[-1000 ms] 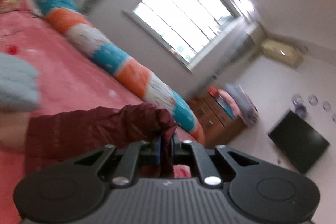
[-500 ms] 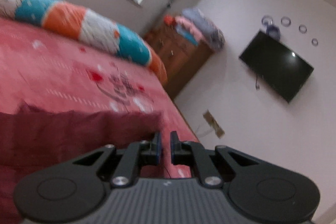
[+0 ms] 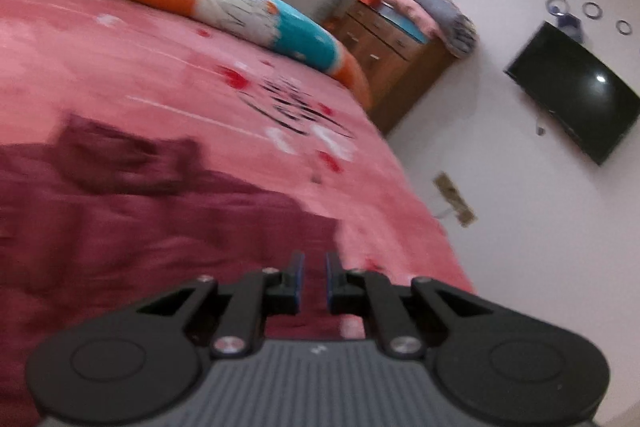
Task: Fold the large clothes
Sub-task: 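Fold the held hem toward the collar with the left gripper, then press the folded jacket flat with both grippers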
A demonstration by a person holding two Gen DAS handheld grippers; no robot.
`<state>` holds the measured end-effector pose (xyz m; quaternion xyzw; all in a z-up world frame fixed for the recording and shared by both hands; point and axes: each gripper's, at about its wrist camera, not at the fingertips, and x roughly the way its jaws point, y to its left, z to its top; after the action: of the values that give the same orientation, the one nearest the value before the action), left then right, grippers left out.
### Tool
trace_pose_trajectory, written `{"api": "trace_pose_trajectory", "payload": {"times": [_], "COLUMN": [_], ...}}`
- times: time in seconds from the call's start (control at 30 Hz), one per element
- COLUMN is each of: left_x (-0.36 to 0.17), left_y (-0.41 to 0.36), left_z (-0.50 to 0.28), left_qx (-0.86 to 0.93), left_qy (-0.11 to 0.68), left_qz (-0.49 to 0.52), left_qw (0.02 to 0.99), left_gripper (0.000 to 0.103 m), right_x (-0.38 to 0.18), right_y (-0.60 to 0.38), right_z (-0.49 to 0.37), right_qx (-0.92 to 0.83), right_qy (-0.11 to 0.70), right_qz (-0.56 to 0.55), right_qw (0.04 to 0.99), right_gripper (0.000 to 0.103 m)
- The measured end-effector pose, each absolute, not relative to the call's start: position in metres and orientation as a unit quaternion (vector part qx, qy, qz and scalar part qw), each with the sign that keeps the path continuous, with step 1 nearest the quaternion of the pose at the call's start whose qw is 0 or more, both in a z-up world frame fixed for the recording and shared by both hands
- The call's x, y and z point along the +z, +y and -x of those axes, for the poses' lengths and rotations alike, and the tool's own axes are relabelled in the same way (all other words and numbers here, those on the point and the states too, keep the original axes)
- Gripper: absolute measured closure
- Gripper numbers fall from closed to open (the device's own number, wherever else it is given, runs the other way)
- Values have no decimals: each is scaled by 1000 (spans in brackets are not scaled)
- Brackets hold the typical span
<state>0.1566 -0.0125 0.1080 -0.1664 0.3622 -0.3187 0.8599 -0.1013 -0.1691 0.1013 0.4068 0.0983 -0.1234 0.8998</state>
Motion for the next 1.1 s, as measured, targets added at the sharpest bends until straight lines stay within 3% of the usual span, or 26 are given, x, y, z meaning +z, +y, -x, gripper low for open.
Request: {"api": "trace_pose_trajectory", "payload": {"times": [0.23,0.5,0.57,0.63,0.67,0.7,0.73,0.9,1.1], "left_x": [88,61,53,46,43,42,40,34,25], "left_y": [94,156,153,150,146,143,141,129,112], "left_z": [-123,-126,-134,-142,-145,-149,-153,-169,-181], "left_qx": [-207,-148,-150,-149,-149,-147,-146,-146,-141], "left_qy": [341,327,332,336,333,331,328,313,309], "left_qz": [77,36,33,29,26,24,25,31,20], "left_qw": [914,933,931,930,931,932,933,938,940], "left_gripper": [85,82,82,82,82,82,82,82,82], "right_x": [108,94,95,97,99,104,110,132,122], "right_y": [-115,-78,-73,-68,-65,-63,-59,-48,-54], "right_z": [57,16,11,5,6,6,7,5,-10], "right_qx": [10,8,23,27,24,20,13,-45,-91], "right_qy": [171,242,240,239,237,231,219,164,188], "right_qz": [-313,-256,-250,-238,-231,-222,-209,-130,-96], "right_qw": [934,936,938,941,943,947,953,977,973], "right_gripper": [0,0,8,37,46,60,66,78,78]}}
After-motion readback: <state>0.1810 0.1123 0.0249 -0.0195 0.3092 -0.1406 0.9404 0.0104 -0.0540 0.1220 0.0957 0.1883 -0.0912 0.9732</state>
